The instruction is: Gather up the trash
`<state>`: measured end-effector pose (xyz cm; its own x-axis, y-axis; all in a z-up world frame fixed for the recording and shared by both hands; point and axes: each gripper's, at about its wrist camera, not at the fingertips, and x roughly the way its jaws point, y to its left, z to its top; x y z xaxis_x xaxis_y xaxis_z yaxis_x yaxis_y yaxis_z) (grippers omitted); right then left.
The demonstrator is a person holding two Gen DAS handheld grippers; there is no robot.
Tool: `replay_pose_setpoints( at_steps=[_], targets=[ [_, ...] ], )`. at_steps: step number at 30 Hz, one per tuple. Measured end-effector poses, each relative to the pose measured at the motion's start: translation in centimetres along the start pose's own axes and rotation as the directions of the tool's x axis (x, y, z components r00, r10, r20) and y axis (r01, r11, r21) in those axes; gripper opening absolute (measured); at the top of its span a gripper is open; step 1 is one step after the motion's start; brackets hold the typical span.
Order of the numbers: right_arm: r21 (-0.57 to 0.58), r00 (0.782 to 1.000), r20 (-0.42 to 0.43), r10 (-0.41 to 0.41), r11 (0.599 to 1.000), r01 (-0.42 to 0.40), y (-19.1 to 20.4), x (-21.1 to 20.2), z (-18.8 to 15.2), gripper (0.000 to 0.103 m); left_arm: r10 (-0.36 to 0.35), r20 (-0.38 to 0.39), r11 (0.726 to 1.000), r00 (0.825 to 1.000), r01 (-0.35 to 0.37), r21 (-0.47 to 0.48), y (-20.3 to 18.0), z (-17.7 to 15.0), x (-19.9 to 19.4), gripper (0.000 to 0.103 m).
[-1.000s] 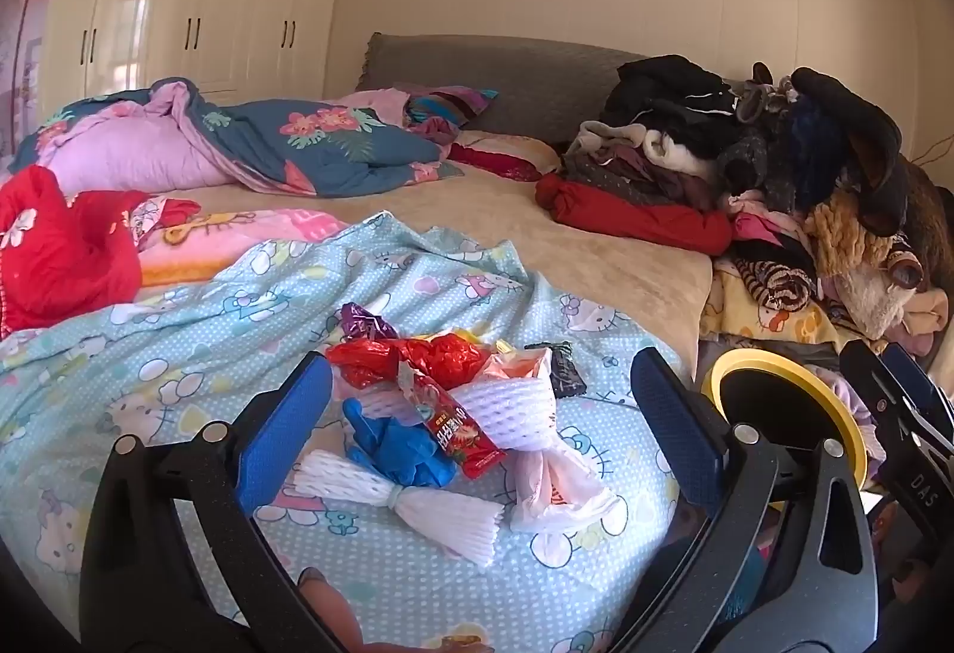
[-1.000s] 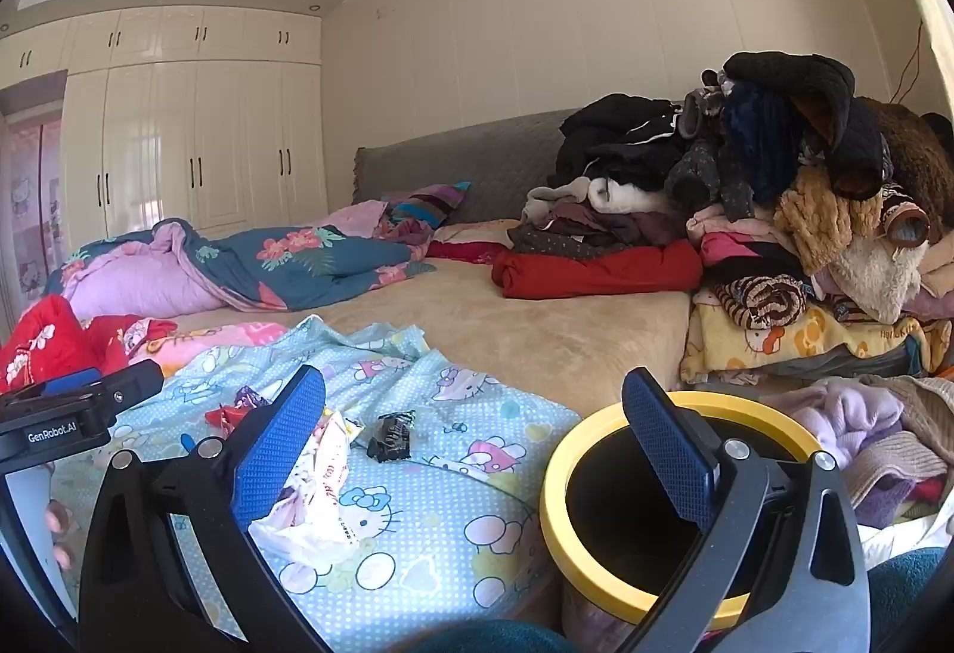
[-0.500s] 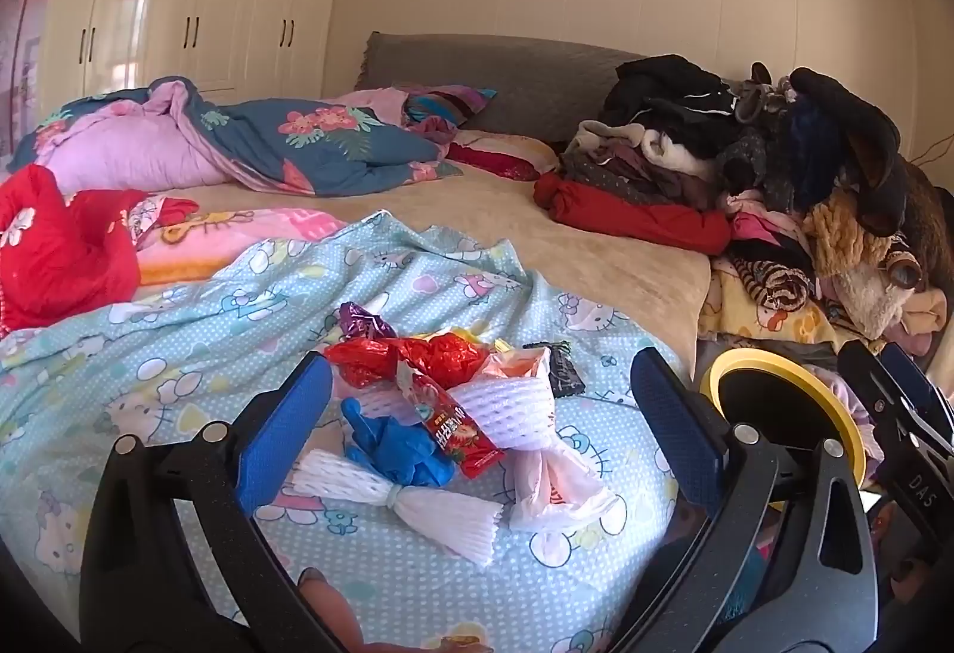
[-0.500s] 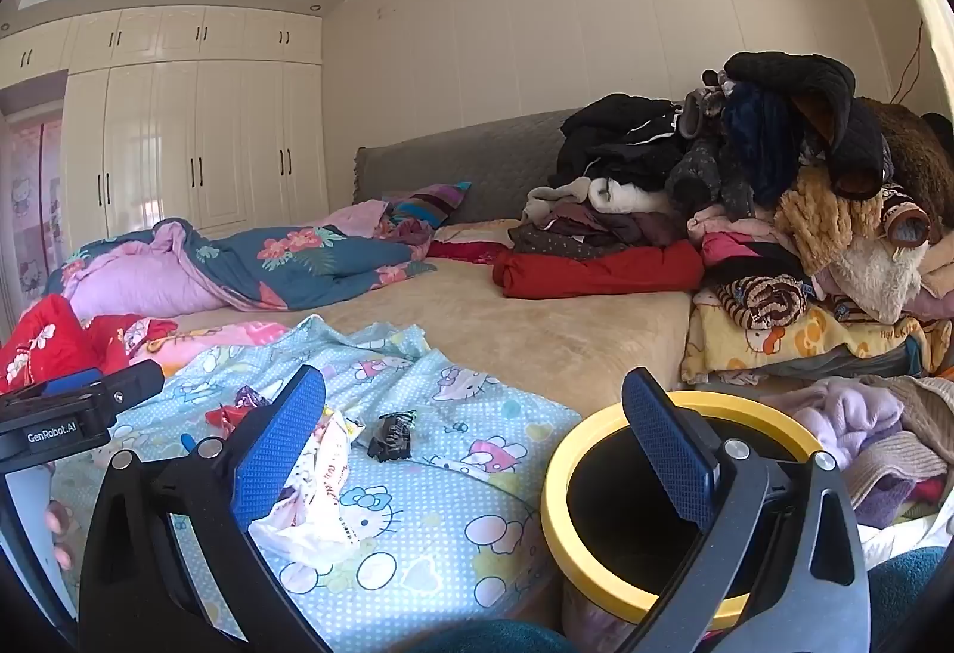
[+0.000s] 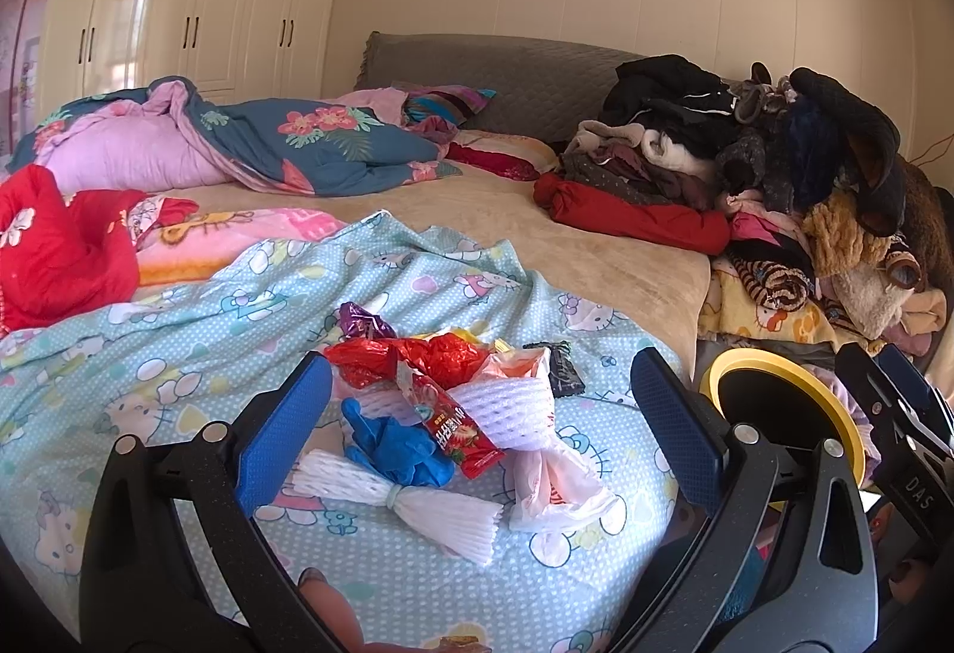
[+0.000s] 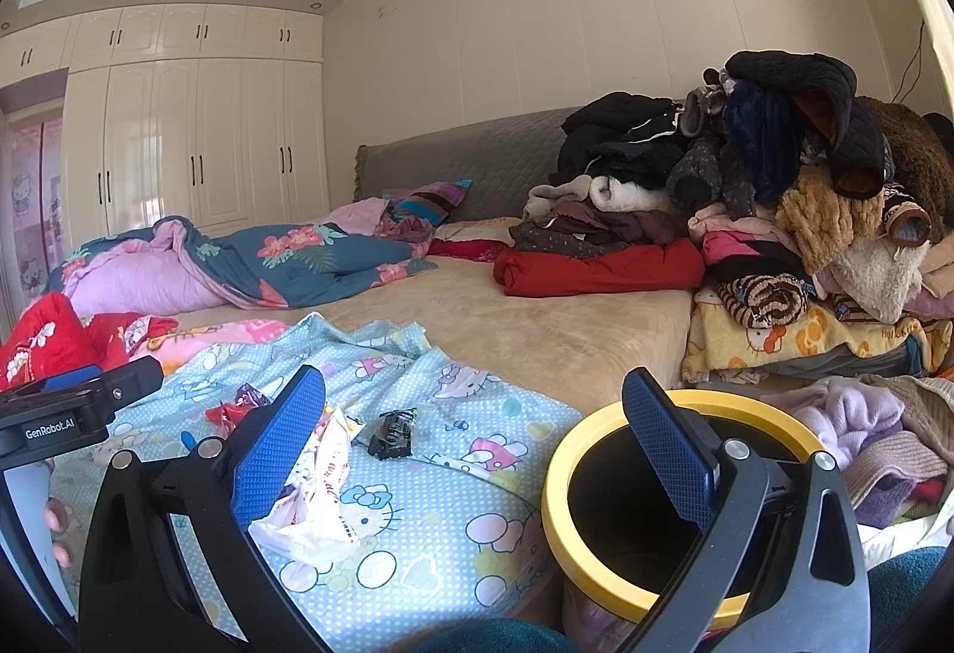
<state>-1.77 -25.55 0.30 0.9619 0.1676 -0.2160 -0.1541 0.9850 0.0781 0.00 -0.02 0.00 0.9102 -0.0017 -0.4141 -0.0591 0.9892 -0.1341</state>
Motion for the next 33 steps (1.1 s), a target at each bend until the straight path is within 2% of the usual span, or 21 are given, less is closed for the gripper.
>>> replay_pose_setpoints(
  at_steps=[33],
  targets=[
    [-0.002,1.0,-0.005,-0.001,1.0,0.001,0.09,0.05,-0.11,0.097,-0.012,-0.002,1.0,1.0,0.012,-0.006,-0.83,-0.5,0.49,0.092]
  ],
)
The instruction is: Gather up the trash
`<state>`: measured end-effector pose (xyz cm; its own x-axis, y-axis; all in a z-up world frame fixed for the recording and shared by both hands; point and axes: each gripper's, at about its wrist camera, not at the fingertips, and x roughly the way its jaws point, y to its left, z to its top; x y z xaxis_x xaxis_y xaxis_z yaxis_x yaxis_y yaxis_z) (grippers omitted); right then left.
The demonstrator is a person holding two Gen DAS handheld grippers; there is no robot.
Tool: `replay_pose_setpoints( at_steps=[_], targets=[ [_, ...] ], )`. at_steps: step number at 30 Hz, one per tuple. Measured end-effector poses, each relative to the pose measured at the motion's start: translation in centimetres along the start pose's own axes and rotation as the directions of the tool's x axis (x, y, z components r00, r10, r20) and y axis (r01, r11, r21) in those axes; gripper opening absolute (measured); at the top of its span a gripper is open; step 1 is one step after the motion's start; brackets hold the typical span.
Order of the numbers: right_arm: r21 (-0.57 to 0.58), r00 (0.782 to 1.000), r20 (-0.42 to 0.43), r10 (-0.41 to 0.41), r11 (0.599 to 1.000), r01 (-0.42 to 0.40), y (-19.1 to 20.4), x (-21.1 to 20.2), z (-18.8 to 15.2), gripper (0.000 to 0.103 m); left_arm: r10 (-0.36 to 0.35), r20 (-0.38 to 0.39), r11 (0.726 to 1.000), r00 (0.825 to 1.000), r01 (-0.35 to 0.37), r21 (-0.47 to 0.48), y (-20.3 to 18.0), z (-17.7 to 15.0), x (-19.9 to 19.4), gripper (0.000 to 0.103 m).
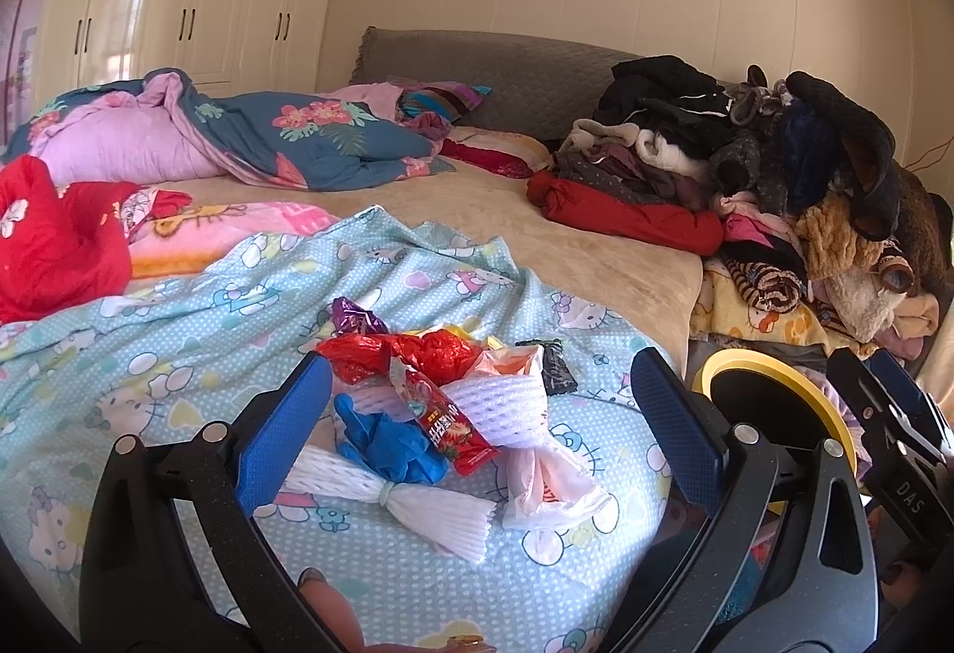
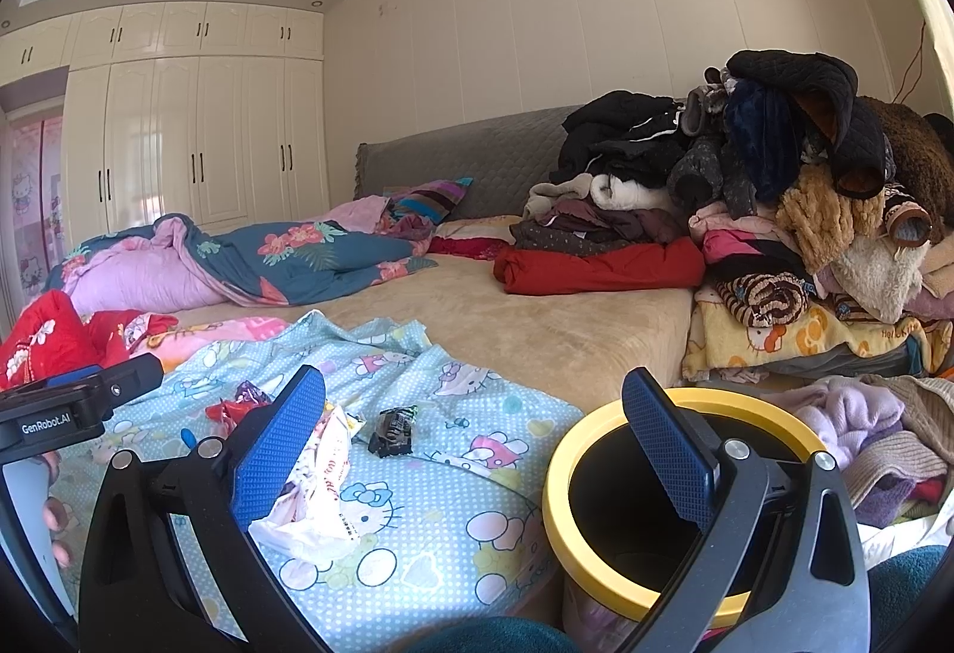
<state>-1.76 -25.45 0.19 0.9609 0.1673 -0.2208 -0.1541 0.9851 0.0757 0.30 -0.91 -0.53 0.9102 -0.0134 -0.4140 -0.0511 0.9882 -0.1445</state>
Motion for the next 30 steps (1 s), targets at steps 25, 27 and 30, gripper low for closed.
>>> replay_pose_setpoints(
  at_steps=[25,27,30],
  targets=[
    [-0.062,0.977,-0.116,0.177,0.981,-0.185,5.3,3.3,-0.6,0.097,0.027,-0.049,0.982,0.998,-0.035,-0.185,6.4,0.2,0.5,0.092],
    [-0.062,0.967,-0.149,0.205,0.974,-0.216,6.3,4.1,-0.9,0.097,0.021,-0.053,0.978,0.998,-0.032,-0.207,7.4,0.2,0.7,0.092],
    [-0.066,0.953,-0.19,0.235,0.966,-0.251,7.5,5.1,-1.6,0.097,0.016,-0.072,0.97,0.997,-0.032,-0.24,8.6,0.4,1.2,0.092]
  ],
)
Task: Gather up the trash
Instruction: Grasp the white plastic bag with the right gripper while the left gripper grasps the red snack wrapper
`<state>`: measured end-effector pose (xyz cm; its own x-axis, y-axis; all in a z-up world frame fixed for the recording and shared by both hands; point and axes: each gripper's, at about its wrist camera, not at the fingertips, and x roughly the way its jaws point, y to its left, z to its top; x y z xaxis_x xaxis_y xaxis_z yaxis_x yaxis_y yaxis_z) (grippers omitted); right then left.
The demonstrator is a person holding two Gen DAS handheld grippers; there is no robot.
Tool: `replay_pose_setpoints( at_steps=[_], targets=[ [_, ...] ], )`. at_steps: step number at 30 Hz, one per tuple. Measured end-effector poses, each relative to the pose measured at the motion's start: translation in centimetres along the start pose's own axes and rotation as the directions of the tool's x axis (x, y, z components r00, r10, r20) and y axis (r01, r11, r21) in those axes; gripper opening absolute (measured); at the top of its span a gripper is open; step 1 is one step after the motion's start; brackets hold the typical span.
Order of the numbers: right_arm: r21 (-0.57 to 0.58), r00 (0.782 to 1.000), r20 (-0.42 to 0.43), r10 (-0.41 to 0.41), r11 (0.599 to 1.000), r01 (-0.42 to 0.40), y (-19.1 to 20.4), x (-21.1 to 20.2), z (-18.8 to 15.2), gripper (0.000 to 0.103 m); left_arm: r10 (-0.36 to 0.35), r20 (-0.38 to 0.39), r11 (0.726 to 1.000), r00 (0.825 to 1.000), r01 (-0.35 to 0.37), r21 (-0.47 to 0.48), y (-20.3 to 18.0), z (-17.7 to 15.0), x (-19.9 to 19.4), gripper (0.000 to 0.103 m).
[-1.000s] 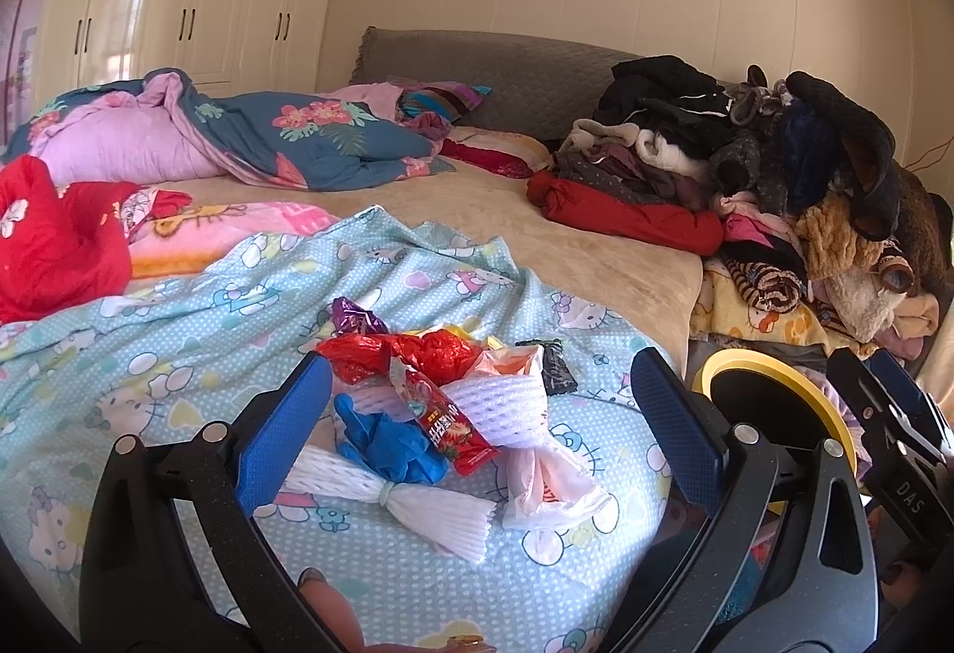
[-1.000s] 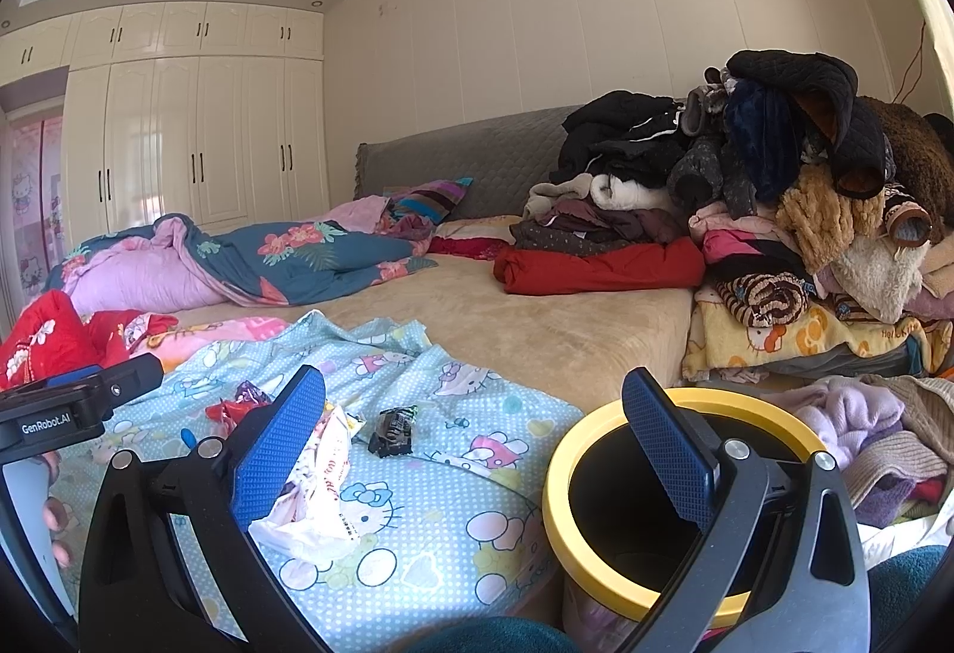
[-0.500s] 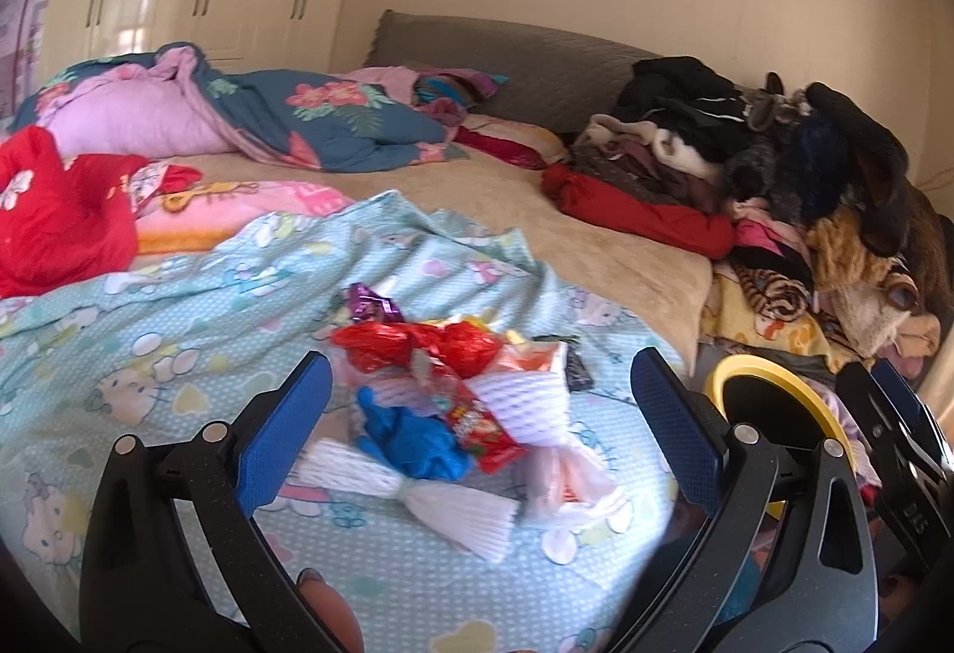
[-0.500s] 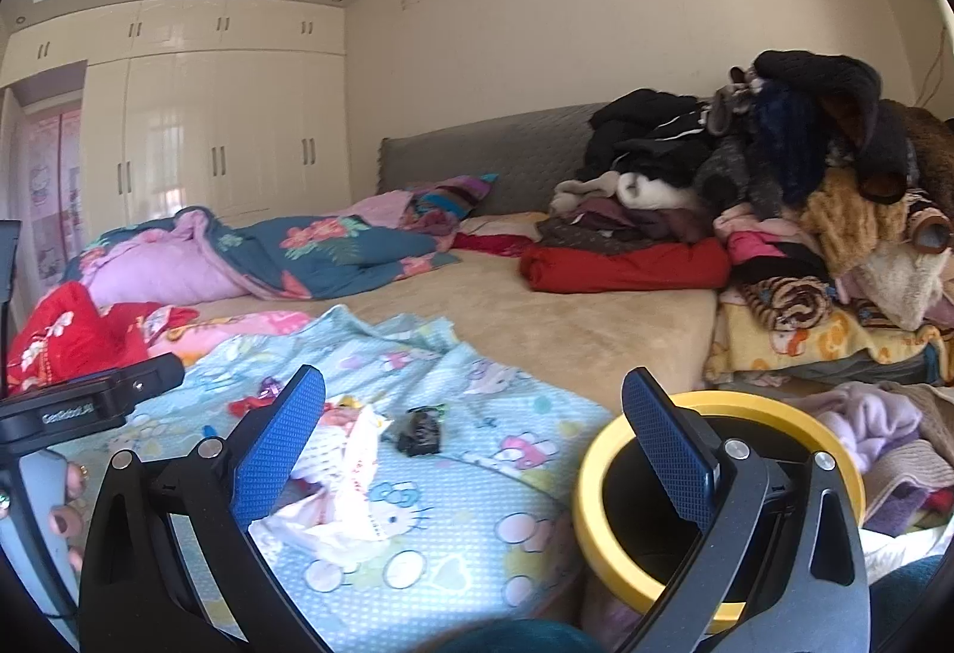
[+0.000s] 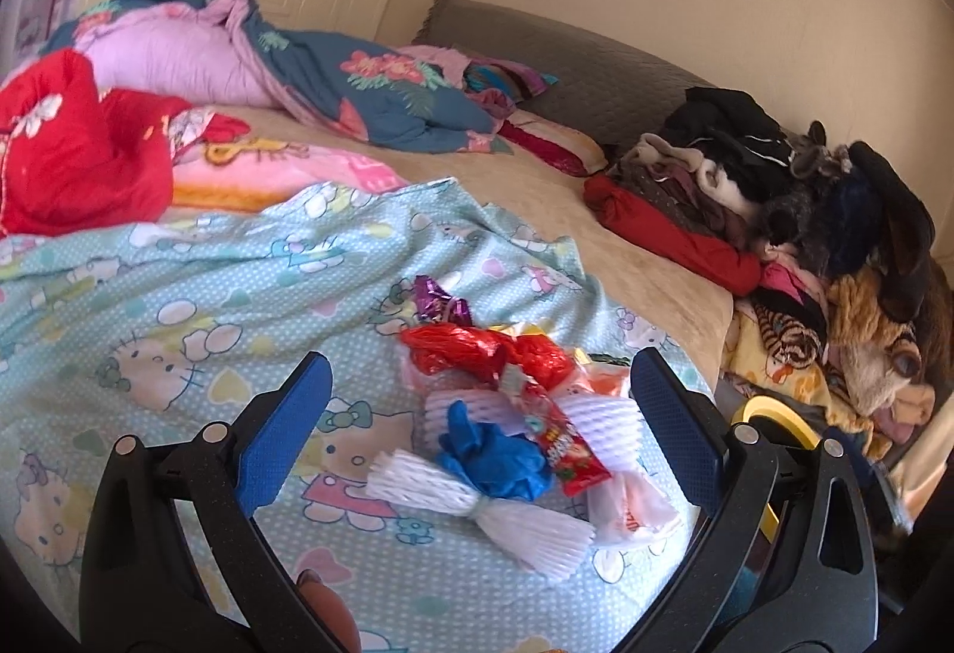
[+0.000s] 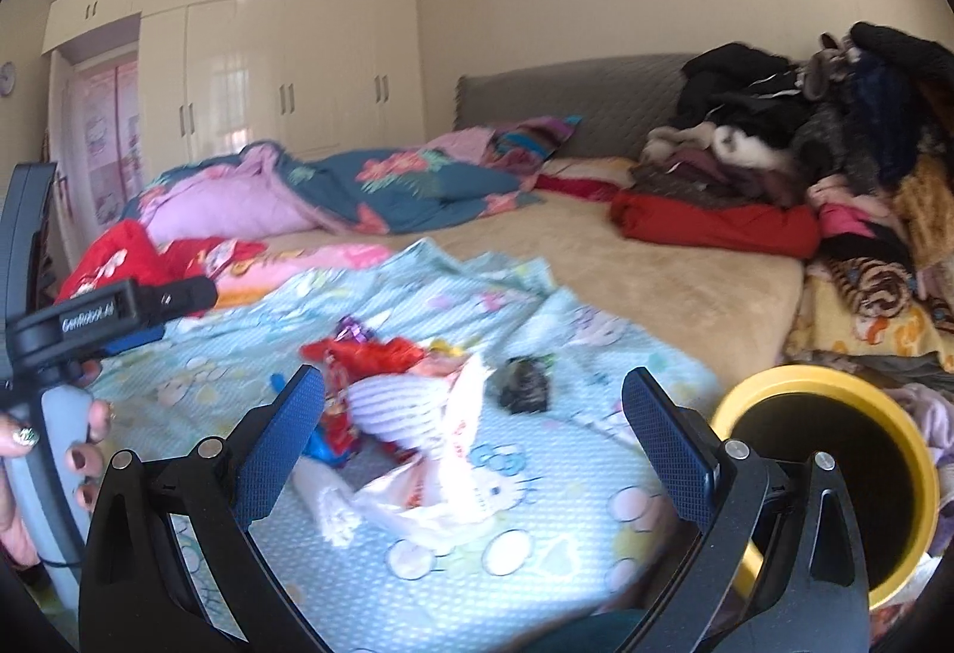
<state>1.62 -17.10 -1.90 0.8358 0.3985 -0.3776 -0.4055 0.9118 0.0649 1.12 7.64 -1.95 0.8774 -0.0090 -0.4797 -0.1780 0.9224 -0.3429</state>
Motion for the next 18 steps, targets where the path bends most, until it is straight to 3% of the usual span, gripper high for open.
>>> replay_pose_setpoints(
  at_steps=[10,18],
  targets=[
    [0.046,0.982,-0.188,0.003,0.999,0.006,-0.5,5.1,-1.4,0.097,-0.007,-0.069,1.0,0.998,0.006,-0.012,0.0,1.5,4.1,0.092],
    [0.183,0.909,-0.4,0.119,0.982,-0.048,-2.7,9.2,-3.2,0.095,-0.028,-0.196,1.0,0.98,0.027,-0.008,-1.8,1.1,8.7,0.089]
  ],
)
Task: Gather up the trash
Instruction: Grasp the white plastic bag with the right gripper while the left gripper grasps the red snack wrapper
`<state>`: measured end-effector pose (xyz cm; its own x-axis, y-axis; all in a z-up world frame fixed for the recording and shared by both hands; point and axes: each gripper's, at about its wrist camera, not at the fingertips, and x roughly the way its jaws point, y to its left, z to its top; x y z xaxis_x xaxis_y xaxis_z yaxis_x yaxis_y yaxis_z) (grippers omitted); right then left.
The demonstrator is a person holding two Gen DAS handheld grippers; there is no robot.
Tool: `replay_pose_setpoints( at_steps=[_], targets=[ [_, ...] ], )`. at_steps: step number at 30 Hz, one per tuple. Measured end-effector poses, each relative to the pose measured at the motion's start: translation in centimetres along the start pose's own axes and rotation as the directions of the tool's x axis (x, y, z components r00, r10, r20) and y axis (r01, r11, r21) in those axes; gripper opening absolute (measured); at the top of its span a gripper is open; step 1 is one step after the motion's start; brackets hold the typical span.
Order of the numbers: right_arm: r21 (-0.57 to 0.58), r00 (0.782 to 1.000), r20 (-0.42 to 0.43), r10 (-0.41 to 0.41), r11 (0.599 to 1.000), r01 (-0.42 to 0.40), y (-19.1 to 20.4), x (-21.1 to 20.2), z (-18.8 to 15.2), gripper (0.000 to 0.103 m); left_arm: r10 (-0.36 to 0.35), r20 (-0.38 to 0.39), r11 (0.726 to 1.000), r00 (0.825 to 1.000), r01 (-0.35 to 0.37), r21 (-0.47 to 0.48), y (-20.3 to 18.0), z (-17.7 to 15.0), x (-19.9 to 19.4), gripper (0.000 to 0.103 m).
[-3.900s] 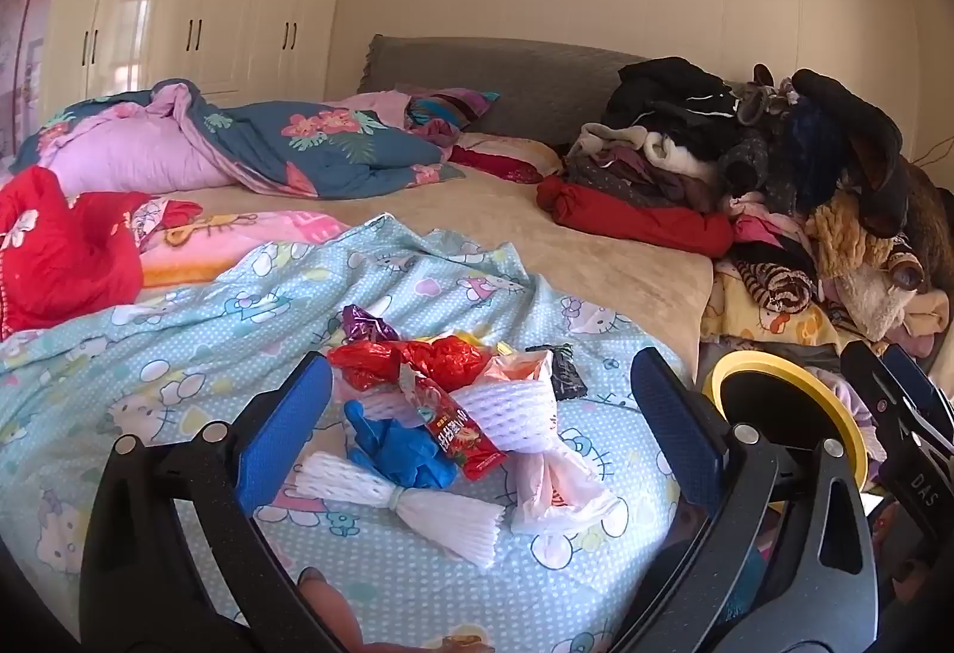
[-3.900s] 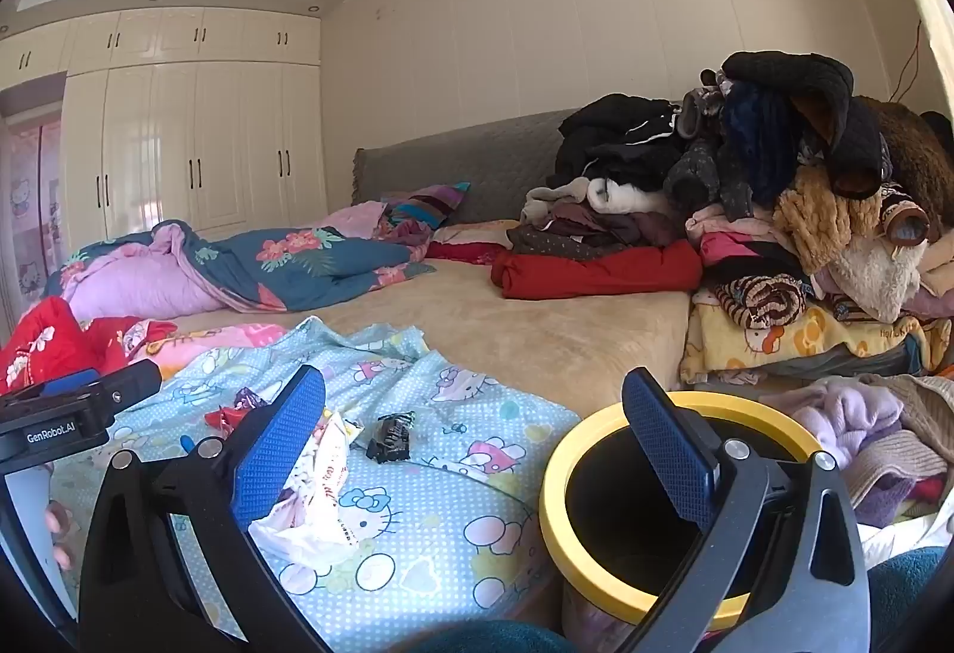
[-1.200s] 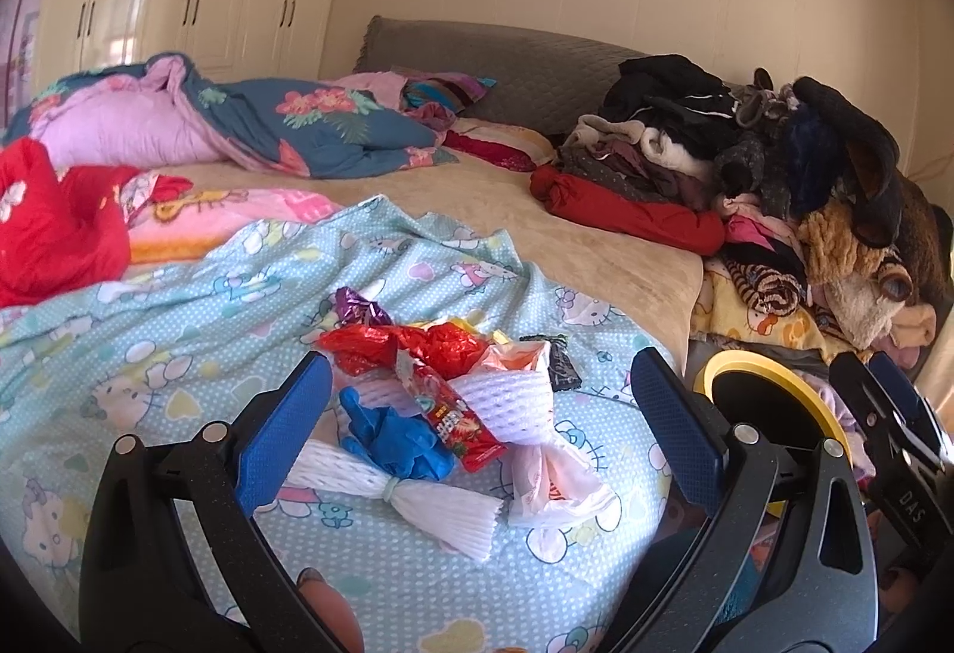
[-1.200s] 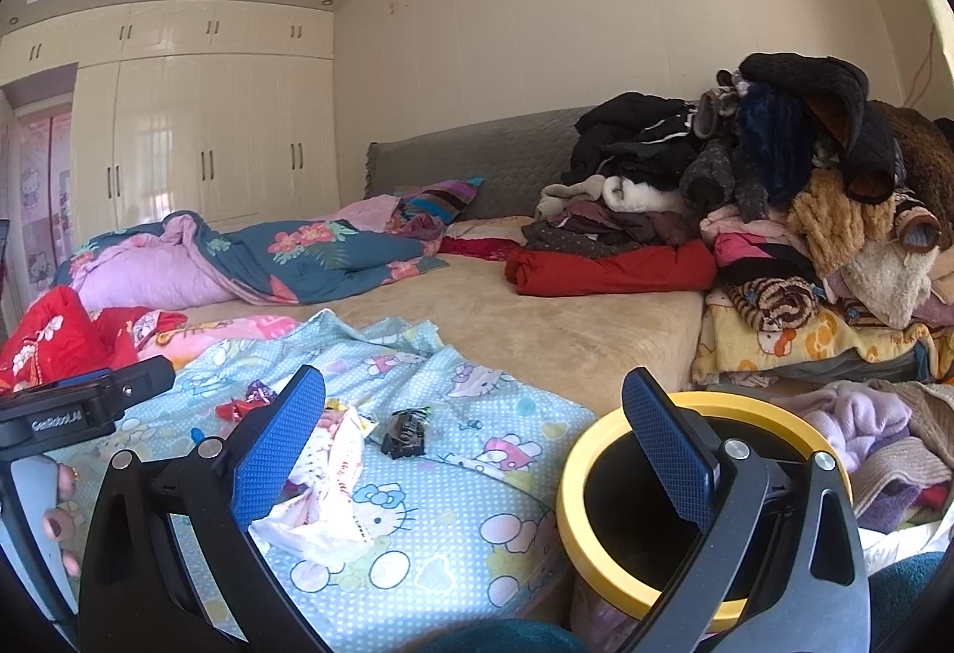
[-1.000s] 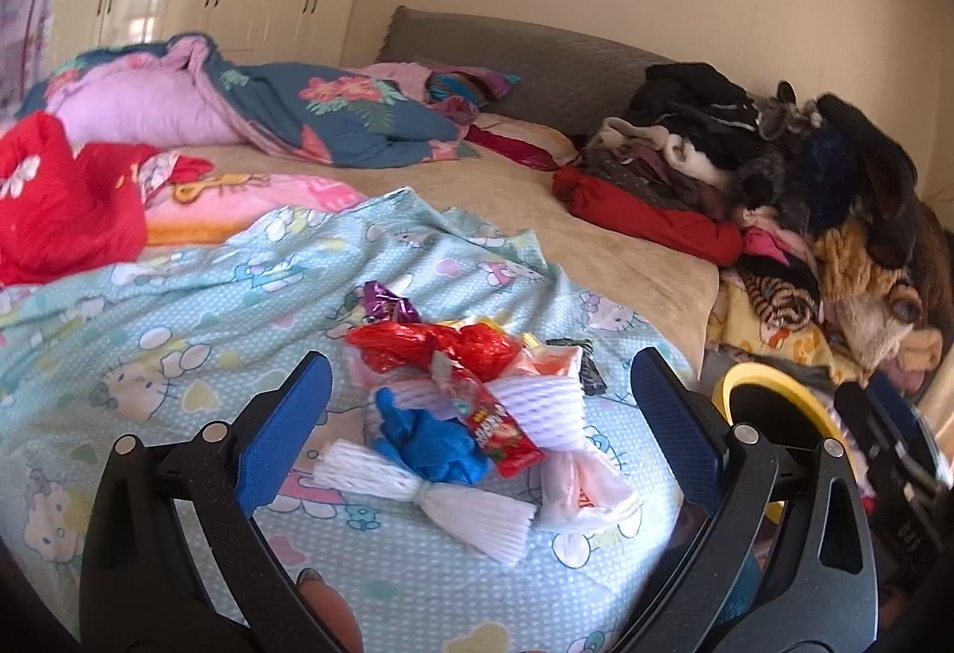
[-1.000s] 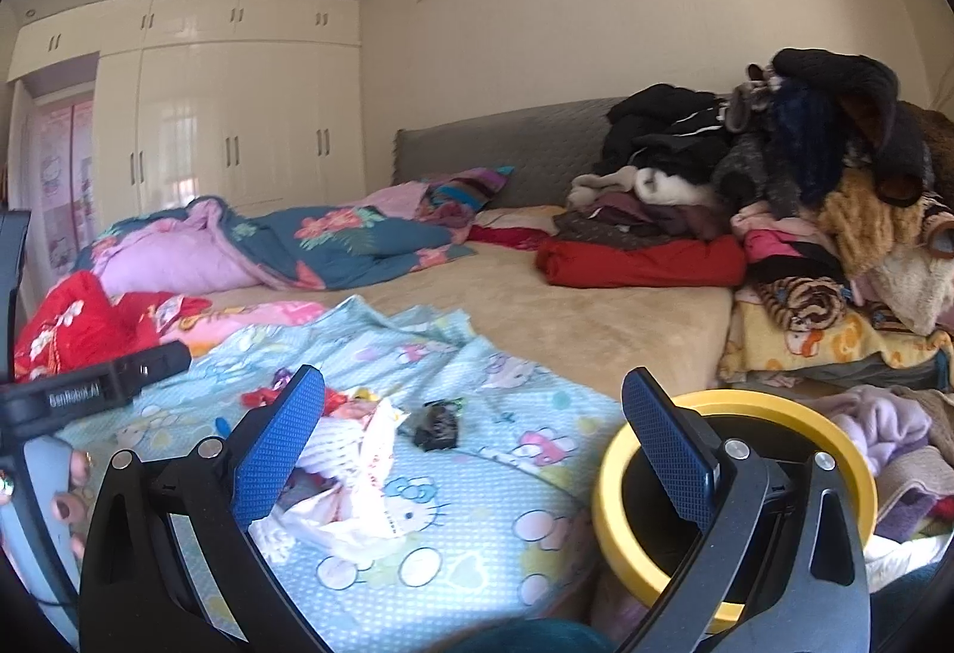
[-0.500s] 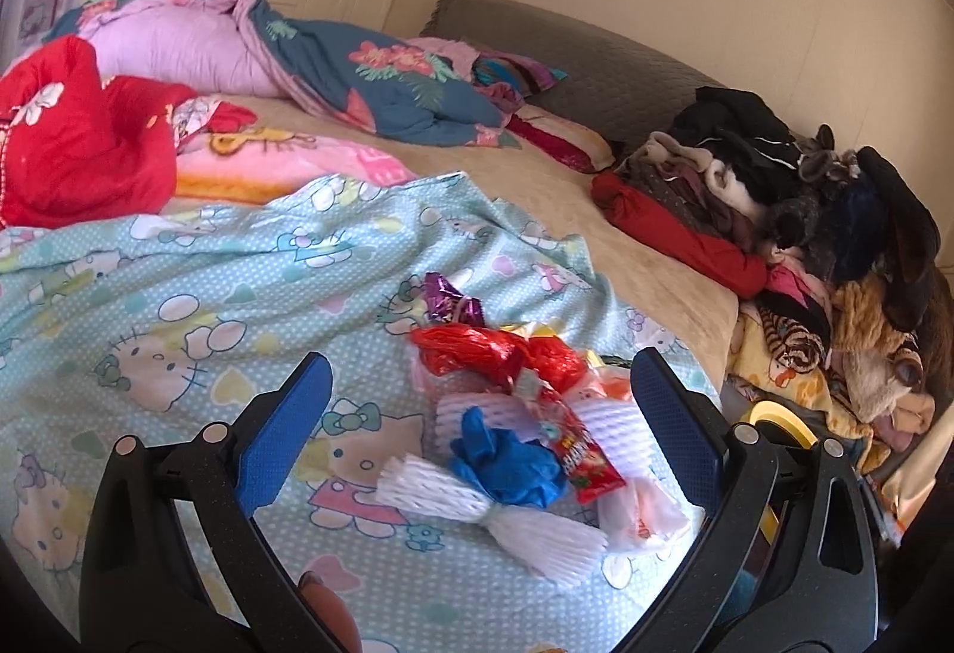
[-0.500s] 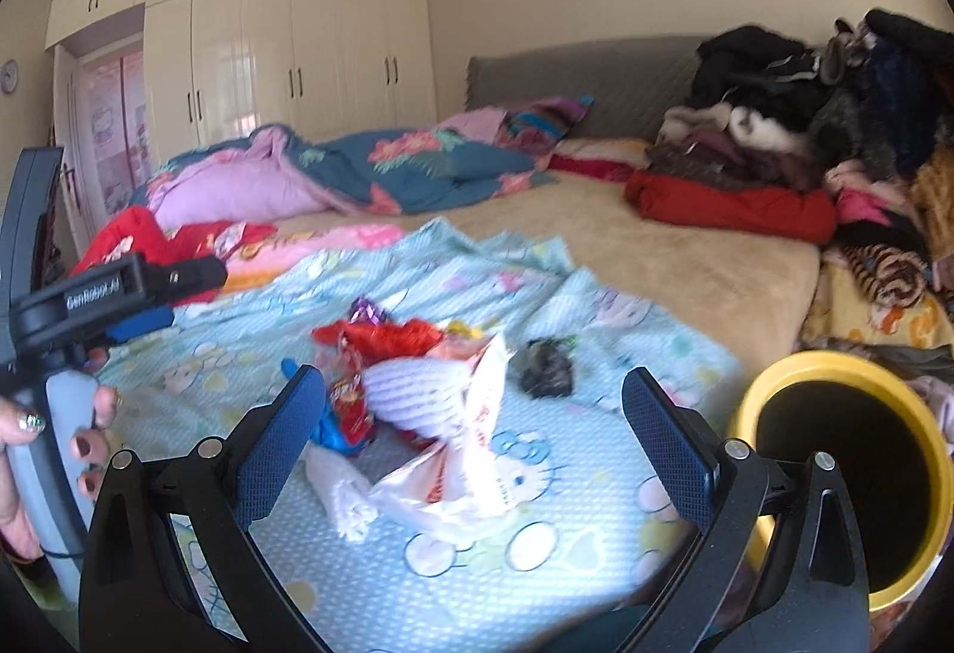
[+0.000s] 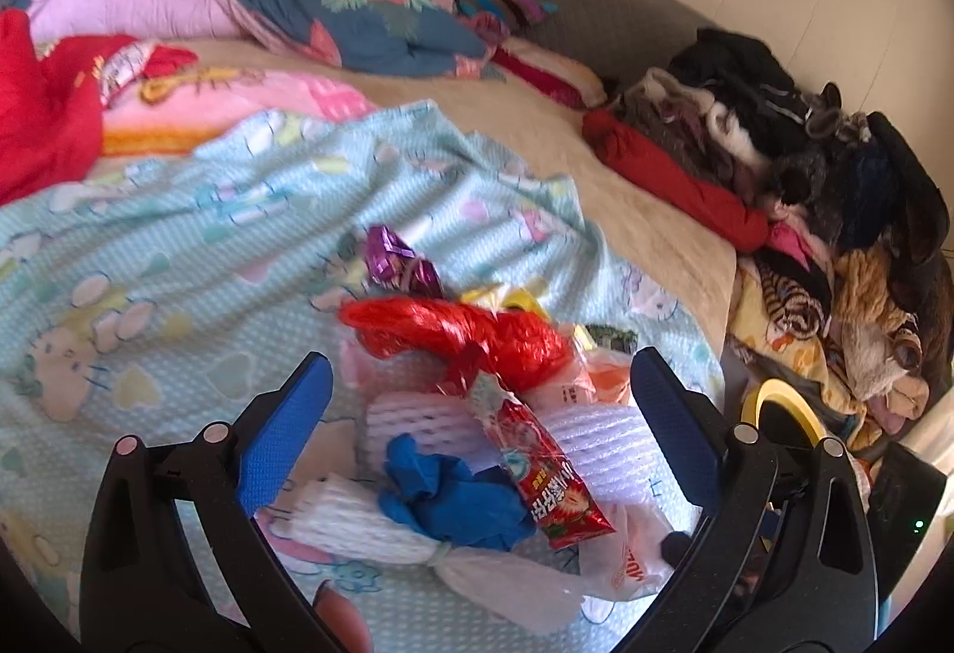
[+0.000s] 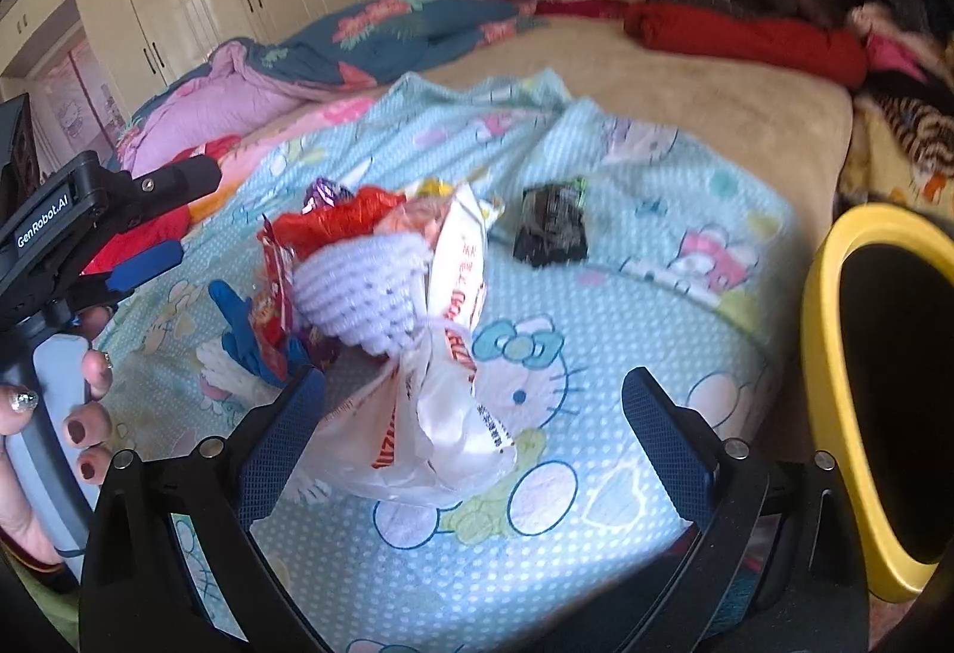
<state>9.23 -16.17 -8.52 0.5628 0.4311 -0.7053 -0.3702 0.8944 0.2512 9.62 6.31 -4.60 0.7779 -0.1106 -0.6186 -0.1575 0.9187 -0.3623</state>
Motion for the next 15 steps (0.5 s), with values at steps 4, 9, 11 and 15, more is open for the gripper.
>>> replay_pose_setpoints(
  at_steps=[4,9,11,15],
  targets=[
    [0.008,0.994,-0.104,0.041,0.999,-0.041,0.1,1.7,-0.5,0.076,-0.01,-0.05,1.0,0.999,0.009,-0.013,0.0,-0.2,1.4,0.078],
    [0.002,0.985,-0.158,0.064,0.998,-0.064,0.5,2.1,-1.5,0.062,-0.014,-0.099,0.998,0.995,0.009,-0.055,0.6,-0.9,2.7,0.068],
    [-0.015,0.983,-0.167,0.075,0.997,-0.079,0.9,2.1,-1.5,0.056,-0.016,-0.119,0.997,0.993,0.007,-0.076,0.8,-0.9,3.2,0.065],
    [-0.032,0.983,-0.168,0.071,0.997,-0.077,1.1,1.8,-1.6,0.054,-0.023,-0.151,0.994,0.988,0.006,-0.109,1.1,-0.9,3.8,0.057]
  ],
)
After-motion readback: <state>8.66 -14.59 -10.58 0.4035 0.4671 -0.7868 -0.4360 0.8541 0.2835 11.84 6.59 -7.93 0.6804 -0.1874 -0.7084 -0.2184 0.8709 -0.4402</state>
